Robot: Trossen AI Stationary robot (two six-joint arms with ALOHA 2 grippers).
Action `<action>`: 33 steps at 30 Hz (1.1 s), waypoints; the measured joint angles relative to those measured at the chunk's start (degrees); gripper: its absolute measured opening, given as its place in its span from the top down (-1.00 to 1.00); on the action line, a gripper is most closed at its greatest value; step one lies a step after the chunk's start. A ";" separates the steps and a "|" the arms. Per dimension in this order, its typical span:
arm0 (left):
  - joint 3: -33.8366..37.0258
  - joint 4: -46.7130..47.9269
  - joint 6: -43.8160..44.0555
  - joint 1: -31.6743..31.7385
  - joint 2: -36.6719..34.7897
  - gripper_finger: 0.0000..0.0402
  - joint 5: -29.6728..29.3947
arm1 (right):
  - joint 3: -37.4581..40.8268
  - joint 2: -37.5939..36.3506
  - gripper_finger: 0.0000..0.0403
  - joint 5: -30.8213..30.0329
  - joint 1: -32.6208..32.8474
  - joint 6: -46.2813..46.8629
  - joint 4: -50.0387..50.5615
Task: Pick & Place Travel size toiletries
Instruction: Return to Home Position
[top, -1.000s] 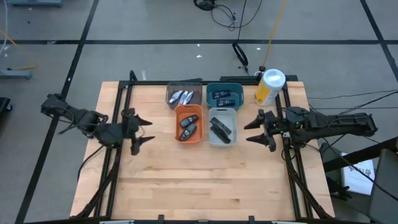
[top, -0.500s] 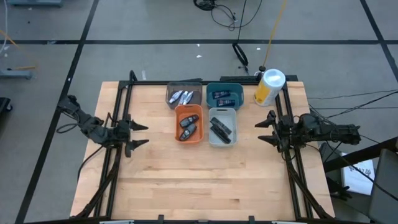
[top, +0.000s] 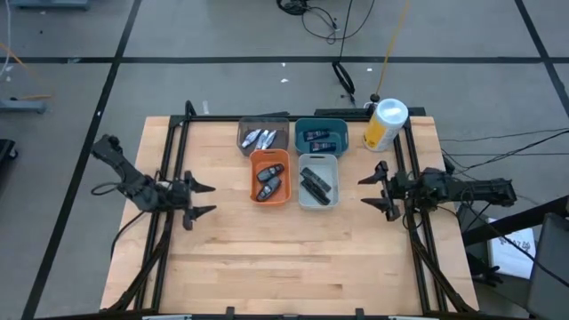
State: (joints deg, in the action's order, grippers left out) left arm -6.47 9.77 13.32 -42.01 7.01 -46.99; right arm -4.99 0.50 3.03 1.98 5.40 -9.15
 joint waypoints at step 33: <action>5.61 -14.31 -8.61 -3.14 0.20 -0.41 -2.11 | 4.13 0.14 -0.31 1.49 0.02 -4.47 5.13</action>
State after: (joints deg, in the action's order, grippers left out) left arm -0.86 -4.55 4.72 -45.15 7.20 -49.10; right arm -0.86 0.64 4.51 2.00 0.93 -4.02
